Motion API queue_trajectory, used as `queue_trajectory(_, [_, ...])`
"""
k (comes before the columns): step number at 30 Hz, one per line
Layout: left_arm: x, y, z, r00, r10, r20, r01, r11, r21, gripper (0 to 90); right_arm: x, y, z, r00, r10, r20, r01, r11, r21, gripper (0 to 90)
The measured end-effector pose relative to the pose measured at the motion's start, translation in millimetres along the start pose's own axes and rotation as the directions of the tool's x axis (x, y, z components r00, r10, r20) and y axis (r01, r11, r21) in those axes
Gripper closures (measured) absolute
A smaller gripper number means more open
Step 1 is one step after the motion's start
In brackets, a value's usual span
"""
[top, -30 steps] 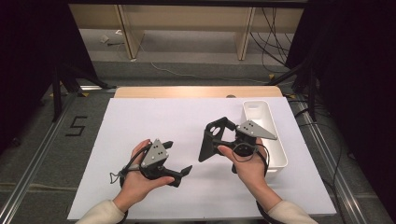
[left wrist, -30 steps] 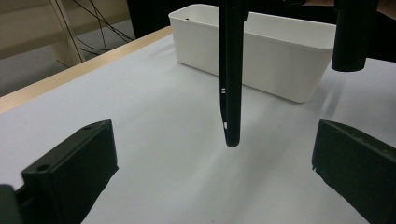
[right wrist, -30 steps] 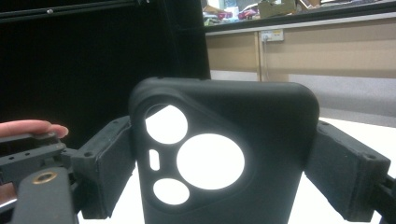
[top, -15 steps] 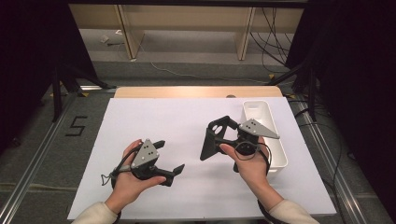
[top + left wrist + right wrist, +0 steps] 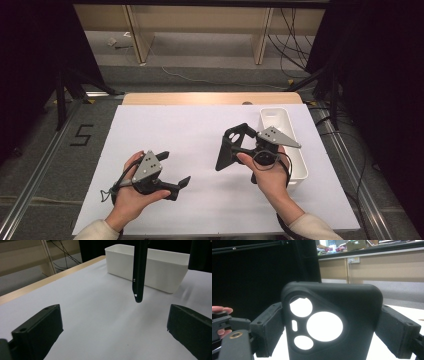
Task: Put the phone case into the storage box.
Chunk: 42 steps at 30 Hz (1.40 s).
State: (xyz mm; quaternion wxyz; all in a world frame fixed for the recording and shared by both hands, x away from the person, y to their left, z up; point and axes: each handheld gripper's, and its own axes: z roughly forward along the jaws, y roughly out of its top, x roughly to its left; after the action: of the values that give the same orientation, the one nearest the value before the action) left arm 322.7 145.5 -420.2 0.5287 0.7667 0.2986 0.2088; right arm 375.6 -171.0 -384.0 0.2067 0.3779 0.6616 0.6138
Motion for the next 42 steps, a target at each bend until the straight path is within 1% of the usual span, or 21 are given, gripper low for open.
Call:
queue_trajectory(13, [4.2, -5.1, -8.4, 0.9998, -0.006, -0.019, 0.006, 1.0, 0.0, 0.0, -2.1, 2.6, -1.8, 1.0, 0.006, 0.006, -0.006, 1.0, -0.005, 15.7])
queue_trajectory(32, [6.1, -7.3, -9.2, 0.9997, -0.01, -0.022, 0.01, 0.9999, -0.001, 0.0, -7.7, 7.9, -4.7, 0.9997, 0.014, 0.02, -0.014, 1.0, -0.015, 15.8])
queue_trajectory(42, [6.0, -7.2, -9.0, 0.9997, -0.011, -0.024, 0.011, 0.9999, -0.003, 0.0, -13.2, 15.0, -9.5, 0.9992, 0.022, 0.033, -0.02, 0.999, -0.039, 15.8])
